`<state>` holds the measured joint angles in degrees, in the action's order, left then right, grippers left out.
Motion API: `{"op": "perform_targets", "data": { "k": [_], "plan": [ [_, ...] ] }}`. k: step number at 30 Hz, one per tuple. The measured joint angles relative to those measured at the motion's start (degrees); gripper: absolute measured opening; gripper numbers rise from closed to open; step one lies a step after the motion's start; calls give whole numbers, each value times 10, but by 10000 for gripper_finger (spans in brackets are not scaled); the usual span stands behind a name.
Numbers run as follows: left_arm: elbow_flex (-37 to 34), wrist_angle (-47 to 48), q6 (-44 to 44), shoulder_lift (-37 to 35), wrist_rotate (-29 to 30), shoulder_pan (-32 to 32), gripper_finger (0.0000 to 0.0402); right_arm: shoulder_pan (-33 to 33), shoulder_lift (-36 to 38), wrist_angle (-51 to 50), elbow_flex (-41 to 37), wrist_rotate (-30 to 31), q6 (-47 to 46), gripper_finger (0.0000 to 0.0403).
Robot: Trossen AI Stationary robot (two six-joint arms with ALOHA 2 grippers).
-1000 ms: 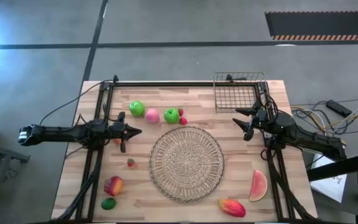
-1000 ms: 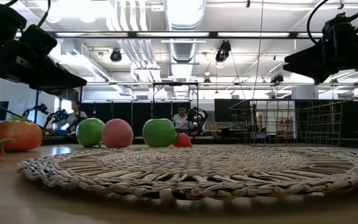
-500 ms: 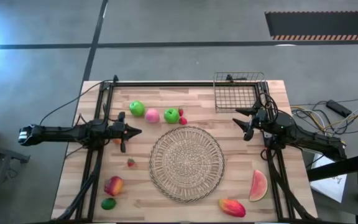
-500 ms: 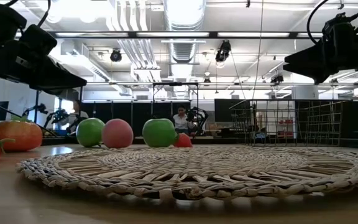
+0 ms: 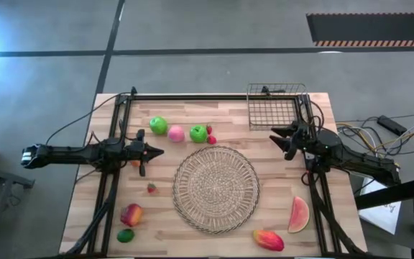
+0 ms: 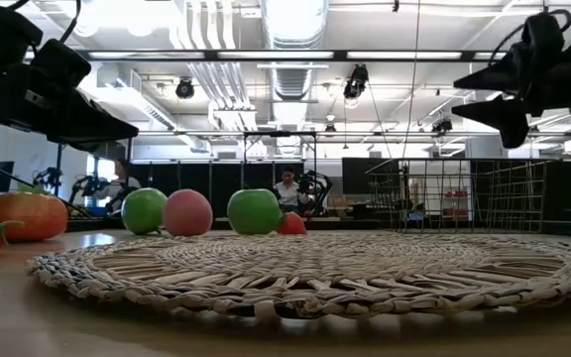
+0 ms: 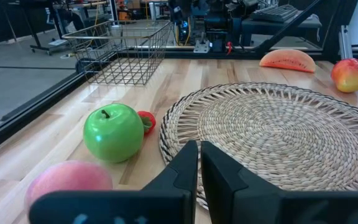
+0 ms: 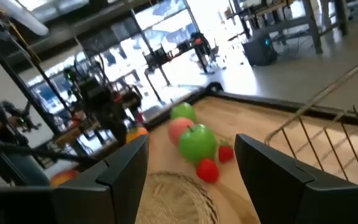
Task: Build produce basket
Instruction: Move the gold wire basket on the brown mat
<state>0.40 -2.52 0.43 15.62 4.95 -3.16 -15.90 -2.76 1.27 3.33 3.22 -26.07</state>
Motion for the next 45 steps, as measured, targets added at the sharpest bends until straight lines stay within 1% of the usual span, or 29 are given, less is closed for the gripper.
{"op": "perform_targets", "data": {
  "k": [4,9,14,15,18,20,25,29,33,35,38,41,43,45],
  "plan": [
    [0,0,0,0,0,0,3,0,0,17,0,3,-8,231],
    [0,0,0,0,0,0,3,0,-2,62,0,4,-84,231],
    [0,0,0,0,0,0,3,0,-28,126,0,6,-119,231],
    [0,0,0,0,0,0,3,0,-35,135,0,17,-123,231],
    [0,0,0,0,0,0,3,0,-58,140,0,79,-104,231],
    [0,0,0,0,0,0,3,0,-70,137,-1,106,-102,231],
    [0,0,0,1,0,0,3,0,-101,162,-2,120,-92,231],
    [0,0,0,0,0,0,3,0,-121,242,-2,120,-43,231],
    [0,0,0,1,0,0,3,0,-128,329,-1,118,-39,231],
    [0,0,0,1,0,0,3,0,-126,345,9,111,-39,231],
    [0,0,0,1,0,0,3,0,-128,337,27,81,-20,231],
    [0,0,0,1,0,0,3,0,-154,333,51,20,-6,231],
    [0,0,0,1,0,0,3,2,-186,332,77,-30,-3,231],
    [0,0,0,1,0,0,3,8,-225,330,109,-64,6,231]
  ]
}}
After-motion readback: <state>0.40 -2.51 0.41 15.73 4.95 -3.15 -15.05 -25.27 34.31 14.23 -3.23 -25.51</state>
